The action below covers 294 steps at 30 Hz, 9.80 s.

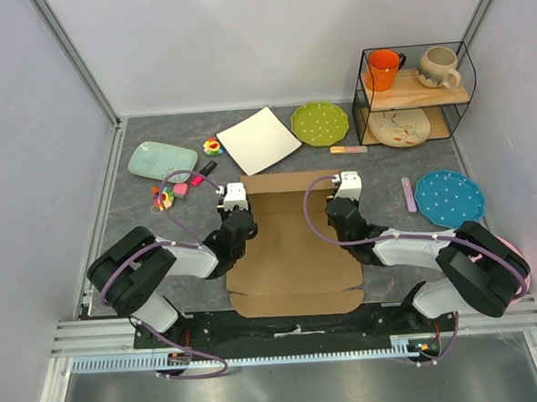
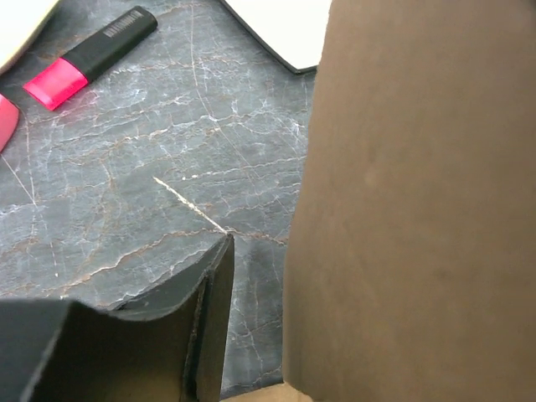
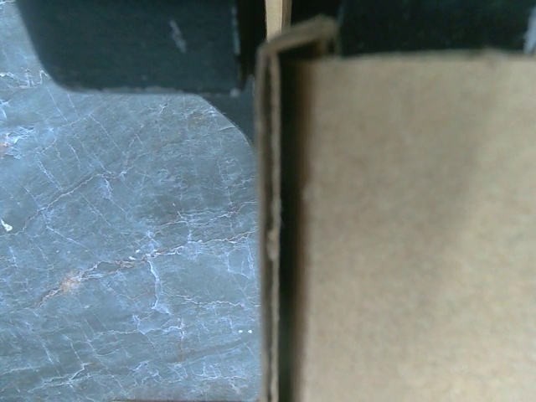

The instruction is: Fold the paper box

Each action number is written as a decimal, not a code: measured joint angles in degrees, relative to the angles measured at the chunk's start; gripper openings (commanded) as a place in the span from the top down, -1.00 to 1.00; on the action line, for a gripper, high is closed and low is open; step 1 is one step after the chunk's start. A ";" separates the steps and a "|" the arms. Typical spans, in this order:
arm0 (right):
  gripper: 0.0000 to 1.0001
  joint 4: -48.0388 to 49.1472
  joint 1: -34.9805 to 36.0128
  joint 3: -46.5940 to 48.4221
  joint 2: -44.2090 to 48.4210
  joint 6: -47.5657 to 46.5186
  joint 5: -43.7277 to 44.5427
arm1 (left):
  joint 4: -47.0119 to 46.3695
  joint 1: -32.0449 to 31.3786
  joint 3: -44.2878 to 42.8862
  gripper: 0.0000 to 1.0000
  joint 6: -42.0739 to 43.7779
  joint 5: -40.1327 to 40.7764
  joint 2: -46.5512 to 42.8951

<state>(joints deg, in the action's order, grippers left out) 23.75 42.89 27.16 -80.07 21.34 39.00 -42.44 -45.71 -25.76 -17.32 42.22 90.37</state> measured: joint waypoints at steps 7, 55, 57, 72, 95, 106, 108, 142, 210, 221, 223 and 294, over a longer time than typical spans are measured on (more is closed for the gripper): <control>1.00 0.15 0.13 0.00 0.09 -0.59 -1.01 | -0.85 -0.31 -0.11 0.96 -2.14 -1.88 1.86; -0.64 -17.22 0.87 -3.89 26.84 0.57 -10.10 | 14.71 -0.11 7.54 -0.17 -5.27 -6.10 -26.88; -0.65 -19.06 0.87 -3.89 28.85 0.59 -10.95 | 17.07 -0.11 7.10 -0.18 -5.68 -6.97 -28.44; -0.81 -31.23 1.11 2.93 44.44 2.80 -9.49 | 33.11 -0.11 7.52 -0.18 -11.30 -9.35 -38.91; -0.91 -14.53 -13.75 10.32 21.90 9.70 -27.80 | 50.01 -0.11 8.00 -0.51 -23.26 -6.67 -68.06; -0.81 -9.81 -13.90 6.64 17.62 10.25 -34.51 | 42.62 0.85 5.44 -0.99 -23.39 -7.89 -60.19; -0.79 -8.68 -13.92 5.70 17.31 10.64 -34.80 | 41.83 2.01 4.15 -0.99 -23.39 -8.41 -56.87; -0.79 -6.25 -13.92 -0.15 23.56 10.32 -36.72 | 28.30 18.67 -2.82 -0.15 -25.09 -41.79 -33.09; -0.96 -35.85 -10.67 17.16 34.45 0.31 -28.37 | 42.36 19.50 -10.19 -0.50 -26.27 -37.79 -44.98; -0.96 -44.89 30.27 33.29 13.14 -28.57 5.16 | 57.16 19.50 -7.91 -0.50 -25.66 -28.74 -66.10; -0.96 -45.81 33.33 33.44 9.35 -32.15 9.14 | 59.98 19.50 -7.15 -0.50 -25.66 -28.02 -68.35; 1.00 -47.34 13.88 53.48 -9.03 -43.87 17.44 | 67.87 19.50 -25.05 -0.69 -14.53 -15.32 -67.38</control>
<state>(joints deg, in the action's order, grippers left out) -23.59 56.77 80.64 -89.10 -22.52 56.45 25.43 -26.22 -50.81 -31.86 26.89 22.98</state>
